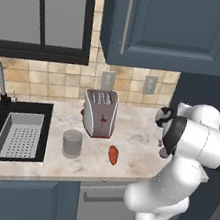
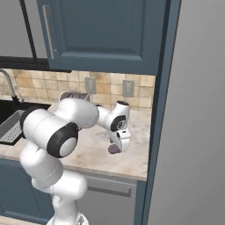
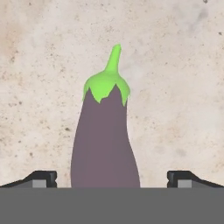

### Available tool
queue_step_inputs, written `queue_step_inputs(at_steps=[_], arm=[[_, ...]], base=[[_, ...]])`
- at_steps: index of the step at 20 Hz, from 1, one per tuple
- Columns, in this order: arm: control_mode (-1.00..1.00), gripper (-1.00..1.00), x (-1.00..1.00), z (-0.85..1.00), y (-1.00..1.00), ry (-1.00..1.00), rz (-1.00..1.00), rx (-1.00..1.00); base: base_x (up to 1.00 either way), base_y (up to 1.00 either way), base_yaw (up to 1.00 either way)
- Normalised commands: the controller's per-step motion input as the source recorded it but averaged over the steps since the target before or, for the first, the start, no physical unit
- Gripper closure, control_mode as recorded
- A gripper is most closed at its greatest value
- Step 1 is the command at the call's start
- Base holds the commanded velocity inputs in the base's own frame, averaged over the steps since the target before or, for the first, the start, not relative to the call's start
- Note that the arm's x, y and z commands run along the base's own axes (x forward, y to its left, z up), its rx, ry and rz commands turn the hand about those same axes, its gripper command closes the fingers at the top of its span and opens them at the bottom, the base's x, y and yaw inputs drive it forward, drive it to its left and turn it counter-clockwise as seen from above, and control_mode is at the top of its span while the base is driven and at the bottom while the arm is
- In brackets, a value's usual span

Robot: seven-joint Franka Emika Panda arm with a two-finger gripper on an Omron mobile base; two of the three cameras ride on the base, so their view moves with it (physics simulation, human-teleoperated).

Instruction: Place the sweet potato and eggplant inside the fridge drawer. Close the drawer after placing the vegetables.

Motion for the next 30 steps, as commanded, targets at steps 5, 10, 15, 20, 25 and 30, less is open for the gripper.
queue_step_inputs(at_steps=[5,10,15,20,25,30], arm=[[-1.00,-1.00,0.00,-0.27,0.00,0.01,-0.05,0.00],[-1.00,-1.00,0.00,-0.31,0.02,0.00,-0.02,0.00],[-1.00,1.00,-0.04,-0.37,0.12,0.03,0.00,-0.01],[-1.00,1.00,-0.09,-0.09,0.26,0.01,0.00,-0.01],[-1.00,1.00,-0.46,0.69,0.18,-0.03,0.00,0.00],[-1.00,1.00,-0.82,1.00,0.17,-0.12,0.00,-0.02]], base=[[0.00,0.00,0.00],[0.00,0.00,0.00],[0.00,0.00,0.00],[0.00,0.00,0.00],[0.00,0.00,0.00],[0.00,0.00,0.00]])
